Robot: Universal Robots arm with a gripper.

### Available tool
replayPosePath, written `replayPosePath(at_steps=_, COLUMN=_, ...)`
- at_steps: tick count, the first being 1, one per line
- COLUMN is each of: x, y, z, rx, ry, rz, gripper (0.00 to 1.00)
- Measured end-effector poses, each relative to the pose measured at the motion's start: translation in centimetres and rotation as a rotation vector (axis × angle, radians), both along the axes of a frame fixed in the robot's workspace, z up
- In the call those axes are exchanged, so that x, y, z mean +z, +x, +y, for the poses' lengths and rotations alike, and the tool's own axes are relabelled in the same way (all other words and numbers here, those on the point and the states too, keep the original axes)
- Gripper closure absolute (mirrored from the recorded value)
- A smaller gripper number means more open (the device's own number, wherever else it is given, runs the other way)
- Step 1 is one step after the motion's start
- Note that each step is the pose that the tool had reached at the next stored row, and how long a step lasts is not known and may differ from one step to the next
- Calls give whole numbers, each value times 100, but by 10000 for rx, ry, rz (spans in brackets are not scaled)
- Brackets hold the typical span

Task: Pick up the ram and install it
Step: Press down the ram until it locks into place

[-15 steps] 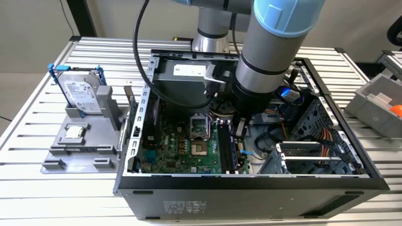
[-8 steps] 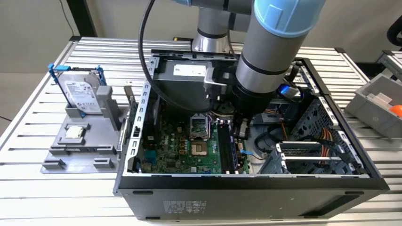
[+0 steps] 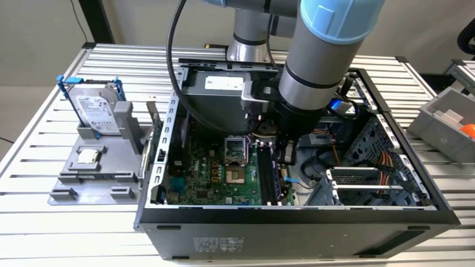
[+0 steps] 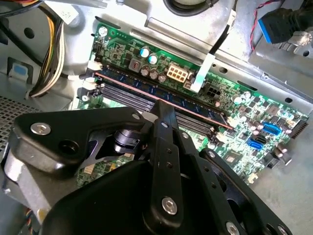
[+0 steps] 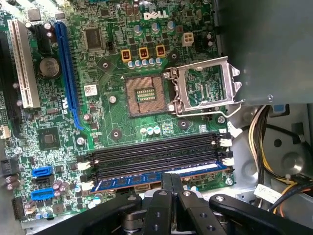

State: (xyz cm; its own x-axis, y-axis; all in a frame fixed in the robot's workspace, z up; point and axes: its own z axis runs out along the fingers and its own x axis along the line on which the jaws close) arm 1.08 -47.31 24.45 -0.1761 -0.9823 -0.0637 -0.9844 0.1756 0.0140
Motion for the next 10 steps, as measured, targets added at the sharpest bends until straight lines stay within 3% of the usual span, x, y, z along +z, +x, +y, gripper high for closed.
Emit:
replayPosePath(at_steps=3, x=-21, y=17, z=0, rx=144, ry=1, rz=1, gripper=100)
replayPosePath(at_steps=10, x=-112, y=17, z=0, rx=1044, ry=-1, rz=-43, gripper=100)
